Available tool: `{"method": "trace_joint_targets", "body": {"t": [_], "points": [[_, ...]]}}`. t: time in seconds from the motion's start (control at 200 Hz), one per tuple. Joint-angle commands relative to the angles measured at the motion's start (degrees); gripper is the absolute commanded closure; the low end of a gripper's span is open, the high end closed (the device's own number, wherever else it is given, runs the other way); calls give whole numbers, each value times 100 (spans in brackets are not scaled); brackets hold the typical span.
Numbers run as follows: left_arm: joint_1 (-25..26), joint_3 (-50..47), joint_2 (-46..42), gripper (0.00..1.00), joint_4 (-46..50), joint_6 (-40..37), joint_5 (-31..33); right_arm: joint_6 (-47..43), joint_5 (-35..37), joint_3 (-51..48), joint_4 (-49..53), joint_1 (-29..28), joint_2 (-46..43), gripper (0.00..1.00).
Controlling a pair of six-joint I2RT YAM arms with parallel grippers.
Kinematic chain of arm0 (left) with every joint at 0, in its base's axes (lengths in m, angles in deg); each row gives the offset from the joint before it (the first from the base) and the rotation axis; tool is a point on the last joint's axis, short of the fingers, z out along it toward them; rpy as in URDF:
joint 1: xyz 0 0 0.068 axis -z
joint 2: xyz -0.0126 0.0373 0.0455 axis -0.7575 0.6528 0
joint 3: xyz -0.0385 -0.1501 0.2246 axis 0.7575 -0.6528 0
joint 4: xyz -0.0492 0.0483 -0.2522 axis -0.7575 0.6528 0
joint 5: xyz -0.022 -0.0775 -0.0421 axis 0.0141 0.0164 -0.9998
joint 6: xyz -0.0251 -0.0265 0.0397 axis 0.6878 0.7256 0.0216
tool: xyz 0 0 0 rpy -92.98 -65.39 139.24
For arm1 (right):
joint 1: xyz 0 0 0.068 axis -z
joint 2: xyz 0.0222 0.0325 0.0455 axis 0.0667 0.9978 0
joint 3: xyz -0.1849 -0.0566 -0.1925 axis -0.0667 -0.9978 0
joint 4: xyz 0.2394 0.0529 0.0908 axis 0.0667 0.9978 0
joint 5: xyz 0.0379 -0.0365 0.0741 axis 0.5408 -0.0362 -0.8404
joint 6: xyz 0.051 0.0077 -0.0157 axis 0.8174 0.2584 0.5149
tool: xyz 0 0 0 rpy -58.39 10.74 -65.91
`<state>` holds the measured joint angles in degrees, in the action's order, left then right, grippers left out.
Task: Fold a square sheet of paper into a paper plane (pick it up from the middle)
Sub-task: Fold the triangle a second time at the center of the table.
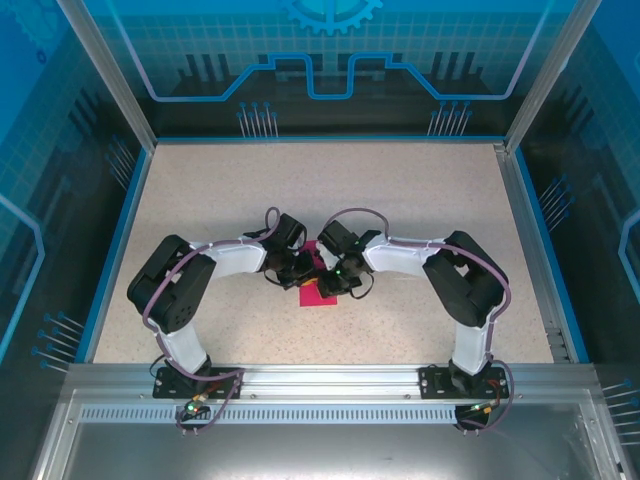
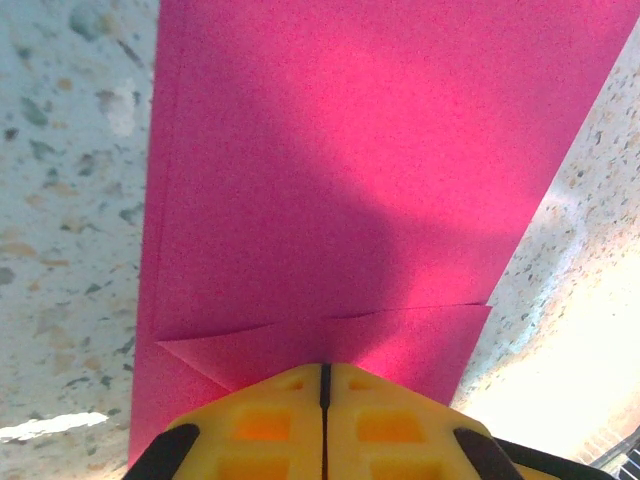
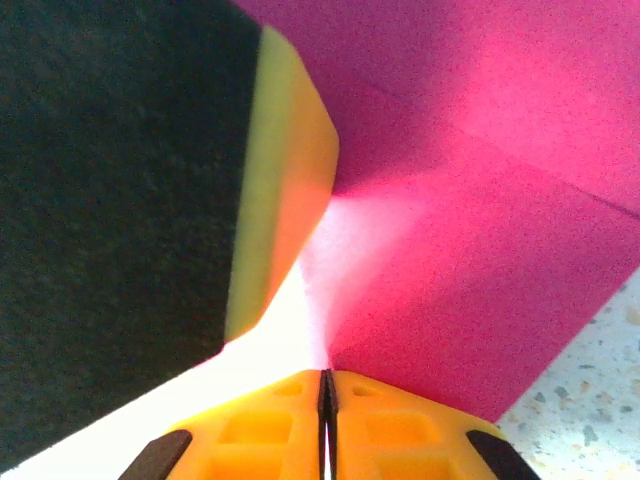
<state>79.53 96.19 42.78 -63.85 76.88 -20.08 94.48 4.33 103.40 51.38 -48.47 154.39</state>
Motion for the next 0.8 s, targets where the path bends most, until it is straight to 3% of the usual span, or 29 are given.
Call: {"method": "trace_joint_targets", "body": {"t": [0.0, 0.45, 0.655, 0.795], "points": [[22, -110, 273, 93, 453, 48, 399, -237, 80, -319, 453, -57, -90, 90], [-25, -101, 274, 93, 552, -27, 459, -304, -597, -1481, -32, 456, -851, 90], [-18, -79, 274, 93, 463, -23, 381, -51, -727, -1496, -450, 606, -1575, 89], [-16, -66, 273, 93, 454, -34, 346, 114, -749, -1391, -646, 603, -1399, 89]]}}
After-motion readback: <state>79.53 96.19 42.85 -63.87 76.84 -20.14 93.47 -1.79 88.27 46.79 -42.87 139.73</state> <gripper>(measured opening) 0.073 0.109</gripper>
